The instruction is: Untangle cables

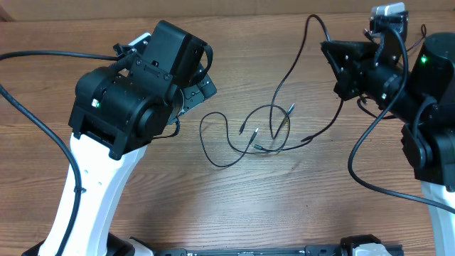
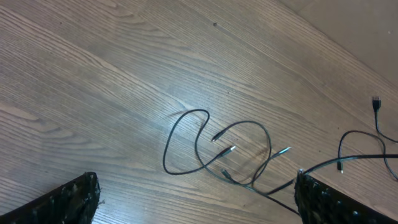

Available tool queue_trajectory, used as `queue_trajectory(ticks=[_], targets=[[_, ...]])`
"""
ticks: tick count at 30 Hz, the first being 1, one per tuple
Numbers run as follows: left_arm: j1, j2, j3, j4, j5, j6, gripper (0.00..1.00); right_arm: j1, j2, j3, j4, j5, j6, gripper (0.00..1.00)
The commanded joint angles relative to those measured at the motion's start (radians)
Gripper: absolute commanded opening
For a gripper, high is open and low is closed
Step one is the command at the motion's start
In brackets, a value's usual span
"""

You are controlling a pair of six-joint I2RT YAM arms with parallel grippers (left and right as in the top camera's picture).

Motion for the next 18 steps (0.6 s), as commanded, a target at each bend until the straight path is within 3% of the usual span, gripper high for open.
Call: queue_trajectory(ticks=[1,18], targets=[[0.0,-0.003,0.003,-0.002,-0.022,0.022,1.0,-0.004,-0.008,0.015,-0.023,0.163,-0.062,0.04],[0.0,-0.003,0.003,-0.002,-0.021,0.022,1.0,-0.004,-0.009,0.015,-0.175,0.607,-0.171,0.04]])
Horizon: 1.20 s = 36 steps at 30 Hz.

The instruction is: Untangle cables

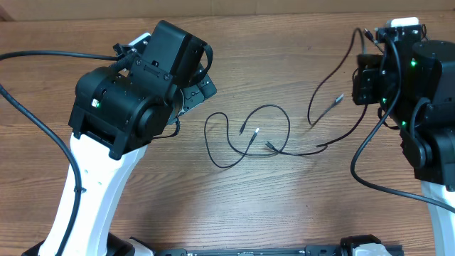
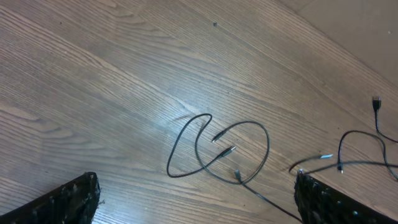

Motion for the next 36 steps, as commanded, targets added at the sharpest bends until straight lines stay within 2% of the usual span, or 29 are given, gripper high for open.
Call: queue_trajectory(ticks=[1,6,18,21,26,32,36], targets=[[0.0,-0.003,0.003,-0.002,-0.021,0.022,1.0,-0.003,-0.009,0.015,0.008,0.166,-0.043,0.04],[0.0,-0.003,0.003,-0.002,-0.021,0.022,1.0,-0.003,-0.011,0.016,0.061,0.245,-0.126,0.04],[0.0,-0.003,0.003,-0.002,-0.021,0.022,1.0,-0.001,-0.078,0.016,0.299,0.269,-0.328,0.04],[0.0,-0.003,0.003,-0.002,-0.021,0.022,1.0,0.002,-0.085,0.015,0.286,0.25,-0.362,0.04],[0.0,-0.003,0.003,-0.002,-0.021,0.022,1.0,0.002,-0.066,0.014,0.158,0.264,-0.444,0.04],[0.0,-0.003,0.003,-0.002,-0.021,0.022,1.0,0.002,-0.04,0.014,0.055,0.535,-0.442,0.04],[0.0,-0.003,0.003,-0.002,-0.021,0.022,1.0,0.002,-0.041,0.014,0.067,0.721,-0.443,0.04]])
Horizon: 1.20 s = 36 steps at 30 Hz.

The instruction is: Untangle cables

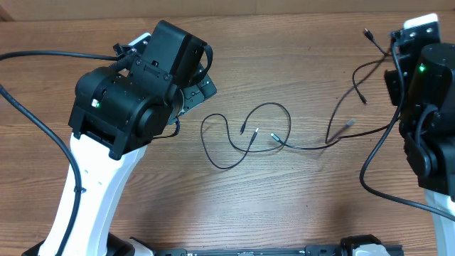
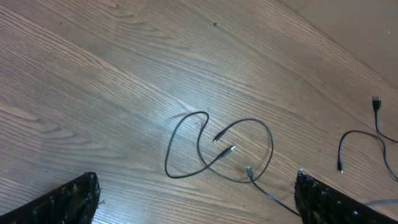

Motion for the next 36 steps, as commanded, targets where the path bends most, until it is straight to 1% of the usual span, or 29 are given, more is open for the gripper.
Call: queue_trajectory(ticks=[1,5,7,11,13,14,17,20,21,23,29,31,36], targets=[[0.0,-0.003,0.003,-0.002,-0.021,0.022,1.0,0.0,-0.01,0.013,0.028,0.247,-0.018,0.04],[0.0,-0.003,0.003,-0.002,-0.021,0.022,1.0,0.0,-0.01,0.013,0.051,0.344,-0.107,0.04],[0.0,-0.003,0.003,-0.002,-0.021,0.022,1.0,0.002,-0.01,0.013,0.076,0.34,-0.116,0.04],[0.0,-0.003,0.003,-0.002,-0.021,0.022,1.0,0.022,-0.01,0.013,0.061,0.167,-0.092,0.04],[0.0,-0.003,0.003,-0.002,-0.021,0.022,1.0,0.033,-0.005,0.013,0.024,0.043,-0.093,0.04],[0.0,-0.003,0.003,-0.002,-0.021,0.022,1.0,0.035,-0.001,0.013,0.009,0.01,-0.093,0.04],[0.0,-0.003,0.003,-0.002,-0.021,0.022,1.0,0.039,0.022,0.013,-0.056,-0.015,-0.083,0.04],[0.0,-0.003,0.003,-0.002,-0.021,0.022,1.0,0.039,0.056,0.012,-0.172,-0.01,-0.077,0.04],[0.0,-0.003,0.003,-0.002,-0.021,0.022,1.0,0.039,0.066,0.012,-0.202,0.003,-0.077,0.04],[0.0,-0.003,0.003,-0.002,-0.021,0.022,1.0,0.039,0.084,0.012,-0.245,0.094,-0.061,0.04],[0.0,-0.003,0.003,-0.002,-0.021,0.022,1.0,0.039,0.087,0.013,-0.223,0.456,-0.045,0.04],[0.0,-0.003,0.003,-0.002,-0.021,0.022,1.0,0.039,0.086,0.013,-0.196,0.531,-0.049,0.04],[0.0,-0.003,0.003,-0.002,-0.021,0.022,1.0,0.039,0.086,0.013,-0.095,0.608,-0.052,0.04]])
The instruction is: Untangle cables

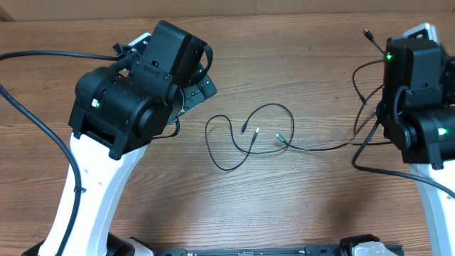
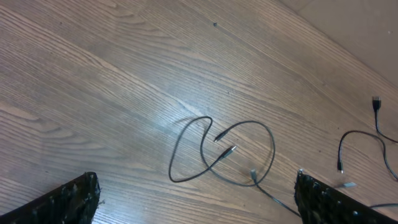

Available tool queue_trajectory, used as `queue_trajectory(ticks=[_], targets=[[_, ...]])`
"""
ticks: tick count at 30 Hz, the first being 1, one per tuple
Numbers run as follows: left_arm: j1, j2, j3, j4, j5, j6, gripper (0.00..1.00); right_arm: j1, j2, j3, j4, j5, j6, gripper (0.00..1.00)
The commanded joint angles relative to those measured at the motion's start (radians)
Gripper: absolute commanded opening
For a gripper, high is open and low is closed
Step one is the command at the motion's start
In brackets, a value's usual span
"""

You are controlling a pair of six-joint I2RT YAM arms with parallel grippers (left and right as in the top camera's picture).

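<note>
A thin black cable [image 1: 242,139] lies looped on itself mid-table, with two small plugs inside the loops; it also shows in the left wrist view [image 2: 214,152]. A second black cable [image 1: 320,148] runs from its grey plug at the loop's right edge straight toward my right arm [image 1: 416,92] and rises off the table there. The right fingers are hidden under the wrist. My left gripper [image 2: 196,202] hangs open, well above the table and left of the loop, holding nothing.
A third thin cable [image 1: 364,67] with a small plug lies at the back right beside the right arm. Thick arm supply cables hang at both sides. The wooden table's back edge [image 1: 284,8] runs along the top.
The right arm has shifted a little toward the front. The second cable now lies straighter, and the looped cable has slid slightly right. The left arm has not moved.
At first the right gripper, at the back right of centre, held a cable that ran through the tangle of loops. At each later moment it stood farther right and more cable was out of the tangle. Now only its plug end touches the loop.
</note>
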Motion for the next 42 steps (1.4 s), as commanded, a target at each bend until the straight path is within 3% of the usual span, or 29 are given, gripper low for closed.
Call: queue_trajectory(ticks=[1,9,14,19,23,27,31,35,42], targets=[[0.0,-0.003,0.003,-0.002,-0.021,0.022,1.0,0.005,-0.017,0.012,0.085,0.176,0.011,0.04],[0.0,-0.003,0.003,-0.002,-0.021,0.022,0.99,0.005,-0.03,0.013,0.531,0.348,-0.178,0.04],[0.0,-0.003,0.003,-0.002,-0.021,0.022,1.0,0.005,-0.04,0.013,0.909,0.357,-0.441,0.04],[0.0,-0.003,0.003,-0.002,-0.021,0.022,1.0,0.005,-0.04,0.013,1.321,0.311,-0.806,0.04],[0.0,-0.003,0.003,-0.002,-0.021,0.022,1.0,0.008,-0.039,0.013,1.479,0.281,-0.91,0.04],[0.0,-0.003,0.003,-0.002,-0.021,0.022,1.0,0.029,-0.029,0.008,1.259,0.348,-0.89,0.04],[0.0,-0.003,0.003,-0.002,-0.021,0.022,1.0,0.044,-0.004,0.006,0.787,0.335,-0.65,0.04],[0.0,-0.003,0.003,-0.002,-0.021,0.022,0.99,0.044,0.013,0.006,0.428,0.204,-0.425,0.04],[0.0,-0.003,0.003,-0.002,-0.021,0.022,1.0,0.044,0.014,0.006,0.153,-0.034,-0.175,0.04]])
